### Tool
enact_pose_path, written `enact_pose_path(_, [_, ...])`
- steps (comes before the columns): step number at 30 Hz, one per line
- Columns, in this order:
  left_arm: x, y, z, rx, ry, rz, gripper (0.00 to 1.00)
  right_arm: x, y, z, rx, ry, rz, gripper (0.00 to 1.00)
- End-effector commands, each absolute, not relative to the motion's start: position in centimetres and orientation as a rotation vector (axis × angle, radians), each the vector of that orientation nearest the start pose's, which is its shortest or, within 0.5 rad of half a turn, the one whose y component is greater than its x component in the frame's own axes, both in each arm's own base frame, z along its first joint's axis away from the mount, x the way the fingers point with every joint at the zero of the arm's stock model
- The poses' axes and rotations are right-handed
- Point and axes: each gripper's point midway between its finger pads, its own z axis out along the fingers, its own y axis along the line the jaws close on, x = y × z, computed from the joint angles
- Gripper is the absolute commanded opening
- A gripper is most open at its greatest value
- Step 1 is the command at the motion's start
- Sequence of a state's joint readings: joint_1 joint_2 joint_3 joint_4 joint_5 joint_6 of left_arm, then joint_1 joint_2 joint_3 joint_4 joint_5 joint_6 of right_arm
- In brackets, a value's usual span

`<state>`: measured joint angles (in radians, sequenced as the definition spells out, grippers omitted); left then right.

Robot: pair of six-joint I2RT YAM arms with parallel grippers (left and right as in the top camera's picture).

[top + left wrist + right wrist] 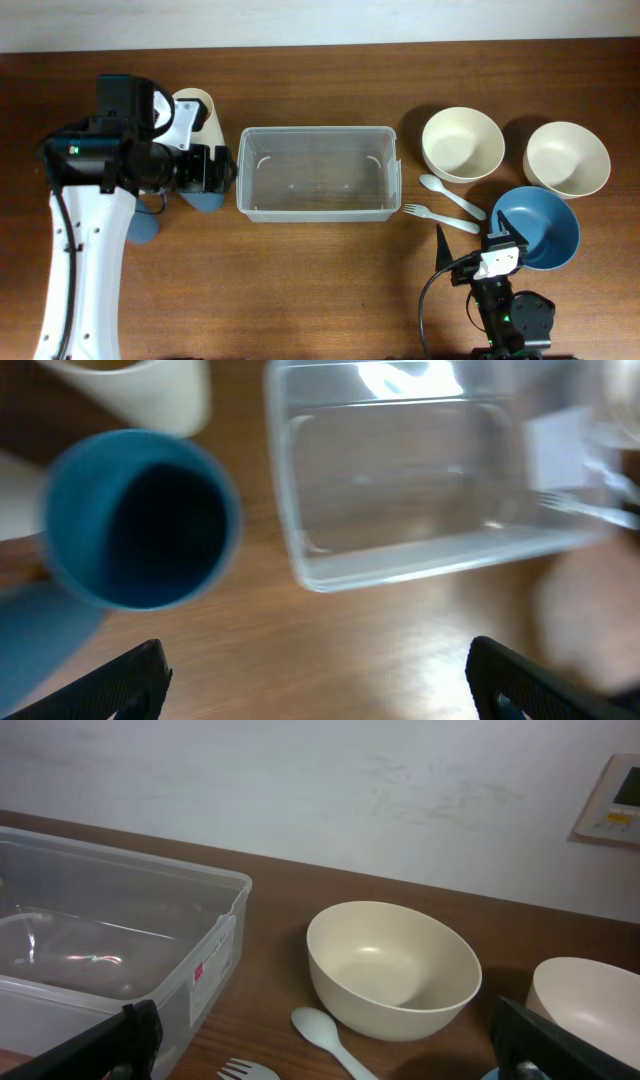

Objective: Pack container
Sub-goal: 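Lower the left gripper and close it on the blue cup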

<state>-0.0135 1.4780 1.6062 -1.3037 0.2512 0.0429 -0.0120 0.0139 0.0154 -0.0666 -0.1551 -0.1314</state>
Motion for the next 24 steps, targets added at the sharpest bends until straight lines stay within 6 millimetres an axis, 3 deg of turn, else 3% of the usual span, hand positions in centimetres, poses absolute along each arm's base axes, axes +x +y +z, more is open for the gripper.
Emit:
enact_pose_path(1, [33.6, -1.9, 22.7, 0.032, 2.785, -0.126, 0.96, 24.4, 2.3, 15.9, -0.213, 1.622, 0.014, 0.99])
enact_pose_path(12, [35.2, -2.0, 17.4, 0.026, 2.943, -0.132, 0.91, 24.4, 2.3, 15.9, -0.213, 1.622, 0.014, 0.99])
enact_pose_path(20, [36.4, -1.9, 16.4, 0.026, 2.937, -0.127, 0.89, 24.4, 2.3, 16.0, -0.213, 1.621, 0.013, 0.99])
enact_pose_path(24, [36.6, -1.9, 16.4, 0.026, 2.928, -0.127, 0.63, 24.4, 2.3, 15.9, -0.213, 1.622, 0.014, 0.99])
